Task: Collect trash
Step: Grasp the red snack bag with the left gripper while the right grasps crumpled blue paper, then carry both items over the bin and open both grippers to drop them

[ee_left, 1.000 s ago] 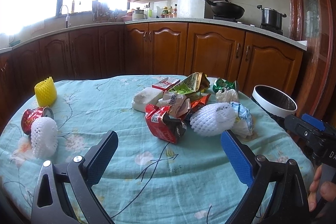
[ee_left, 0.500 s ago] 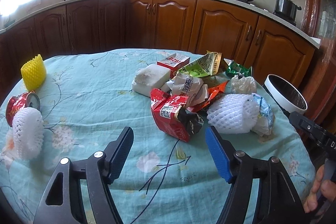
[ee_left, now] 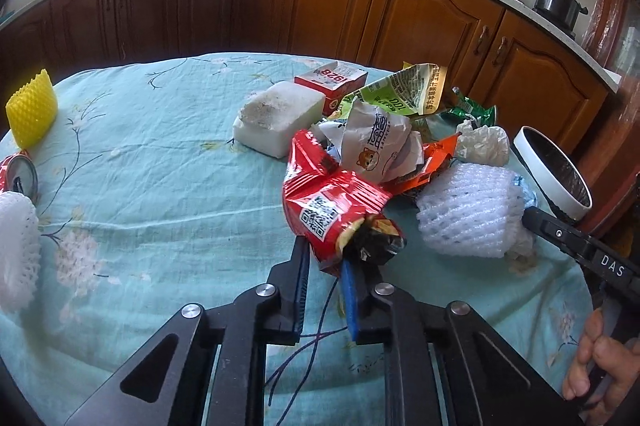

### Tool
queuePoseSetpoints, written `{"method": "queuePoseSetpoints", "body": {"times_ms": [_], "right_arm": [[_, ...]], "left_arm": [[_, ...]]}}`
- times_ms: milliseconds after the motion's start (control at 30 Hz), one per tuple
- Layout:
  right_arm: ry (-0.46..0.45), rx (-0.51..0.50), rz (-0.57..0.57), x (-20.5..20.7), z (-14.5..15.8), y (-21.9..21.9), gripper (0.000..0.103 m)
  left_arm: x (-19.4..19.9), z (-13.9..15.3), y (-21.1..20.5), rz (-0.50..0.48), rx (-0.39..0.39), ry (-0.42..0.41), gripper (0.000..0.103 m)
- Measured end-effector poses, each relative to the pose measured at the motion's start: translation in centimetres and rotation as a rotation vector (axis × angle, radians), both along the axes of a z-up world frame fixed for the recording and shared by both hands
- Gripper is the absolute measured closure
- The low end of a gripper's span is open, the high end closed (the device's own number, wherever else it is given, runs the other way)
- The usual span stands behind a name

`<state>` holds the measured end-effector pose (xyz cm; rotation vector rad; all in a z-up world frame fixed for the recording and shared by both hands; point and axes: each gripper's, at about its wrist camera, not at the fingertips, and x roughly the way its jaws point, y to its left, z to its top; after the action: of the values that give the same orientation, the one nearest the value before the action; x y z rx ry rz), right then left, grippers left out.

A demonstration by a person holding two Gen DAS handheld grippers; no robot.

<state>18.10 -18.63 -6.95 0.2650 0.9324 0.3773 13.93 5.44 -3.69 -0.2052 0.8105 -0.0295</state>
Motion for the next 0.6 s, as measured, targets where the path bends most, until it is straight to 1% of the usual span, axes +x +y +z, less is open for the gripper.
{"method": "queuePoseSetpoints", "body": {"times_ms": [33,67,100,167,367,600], "right_arm": [[-0.007,-0.001,0.003,-0.2,0.2,0.0,0.073],[-0.012,0.000,0.006,-0.4,0.3,0.0,0.077],[-0.015,0.003,0.010,-0.6,0.5,0.0,0.084],[-0.023,0.005,0.011,-1.0,0.7,-0.2,0.087],[-0.040,0.011,-0.017,-2.0,1.5,-1.6,0.089],[-0.068,0.010,-0.092,-2.5,2.5,-4.7,0.089]], "left_arm": [[-0.1,0.1,0.0,-0.005,0.000,-0.005,0.095],[-0.4,0.1,0.0,-0.011,-0.004,-0.011,0.095],[-0.7,0.3,-0.1,-0.017,-0.003,-0.018,0.095],[-1.5,0.6,-0.4,-0.025,0.008,-0.036,0.095],[-2.7,2.2,-1.3,-0.051,0.001,-0.085,0.096],[-2.7,4.2,-4.0,-0.124,0.004,-0.134,0.096]]}}
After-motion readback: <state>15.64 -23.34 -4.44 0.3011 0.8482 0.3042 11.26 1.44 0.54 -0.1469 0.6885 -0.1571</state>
